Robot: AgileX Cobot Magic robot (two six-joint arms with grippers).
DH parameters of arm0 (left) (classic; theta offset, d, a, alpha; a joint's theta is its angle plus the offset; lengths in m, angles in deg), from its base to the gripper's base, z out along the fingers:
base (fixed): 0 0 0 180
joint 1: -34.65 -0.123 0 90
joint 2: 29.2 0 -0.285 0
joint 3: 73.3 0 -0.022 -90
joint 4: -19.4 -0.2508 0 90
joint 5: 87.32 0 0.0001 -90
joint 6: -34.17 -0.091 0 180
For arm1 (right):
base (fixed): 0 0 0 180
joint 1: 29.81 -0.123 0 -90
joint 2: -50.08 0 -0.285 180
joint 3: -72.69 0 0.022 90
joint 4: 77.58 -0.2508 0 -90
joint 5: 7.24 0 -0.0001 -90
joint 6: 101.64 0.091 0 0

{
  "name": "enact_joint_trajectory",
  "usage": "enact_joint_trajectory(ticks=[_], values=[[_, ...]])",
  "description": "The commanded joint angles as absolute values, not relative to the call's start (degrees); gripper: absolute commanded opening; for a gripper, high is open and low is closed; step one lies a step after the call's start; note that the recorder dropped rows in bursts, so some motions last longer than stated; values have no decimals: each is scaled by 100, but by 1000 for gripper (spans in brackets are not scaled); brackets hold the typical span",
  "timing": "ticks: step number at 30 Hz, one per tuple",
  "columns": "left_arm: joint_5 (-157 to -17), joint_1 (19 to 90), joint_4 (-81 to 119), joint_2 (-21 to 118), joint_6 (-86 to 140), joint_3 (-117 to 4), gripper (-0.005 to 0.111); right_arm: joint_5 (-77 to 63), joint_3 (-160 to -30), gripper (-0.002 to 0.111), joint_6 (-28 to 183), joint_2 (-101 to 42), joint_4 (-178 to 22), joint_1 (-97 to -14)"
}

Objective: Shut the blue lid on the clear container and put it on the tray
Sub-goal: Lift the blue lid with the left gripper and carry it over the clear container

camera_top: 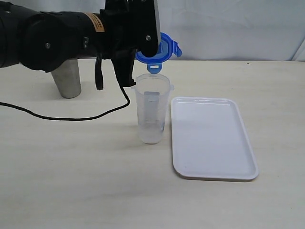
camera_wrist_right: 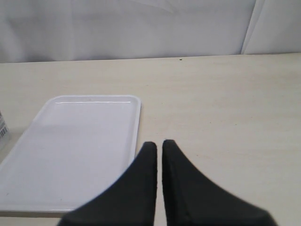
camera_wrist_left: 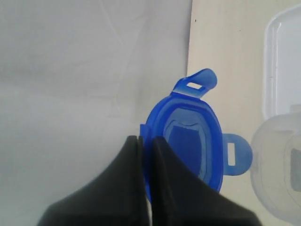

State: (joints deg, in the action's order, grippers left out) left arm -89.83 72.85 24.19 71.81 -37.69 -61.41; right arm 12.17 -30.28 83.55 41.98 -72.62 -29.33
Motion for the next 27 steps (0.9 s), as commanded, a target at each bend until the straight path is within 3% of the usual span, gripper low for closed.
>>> enact_joint_trajectory(ticks=[1, 4, 7, 9, 18, 27], values=[[-9655, 7335, 2532, 7147, -3986, -6156, 0, 1244, -3009, 5, 8355, 4230, -7245, -2947], [-10221, 7335, 3524, 7242, -5126, -6156, 0, 1244, -3009, 5, 8355, 4230, -7245, -2947], [-12175, 7444, 6490, 7691, -8624, -6156, 0, 1244, -3009, 5, 8355, 4230, -7245, -2947], [-13199, 7495, 6910, 7989, -8868, -6156, 0, 1244, -3009, 5, 8355, 4230, -7245, -2947], [-13206, 8474, 6648, 8008, -8868, -5521, 0, 1244, -3009, 5, 8355, 4230, -7245, -2947], [-13560, 8541, 6656, 8008, -8857, -5260, 0, 1244, -3009, 5, 8355, 4230, -7245, -2947]])
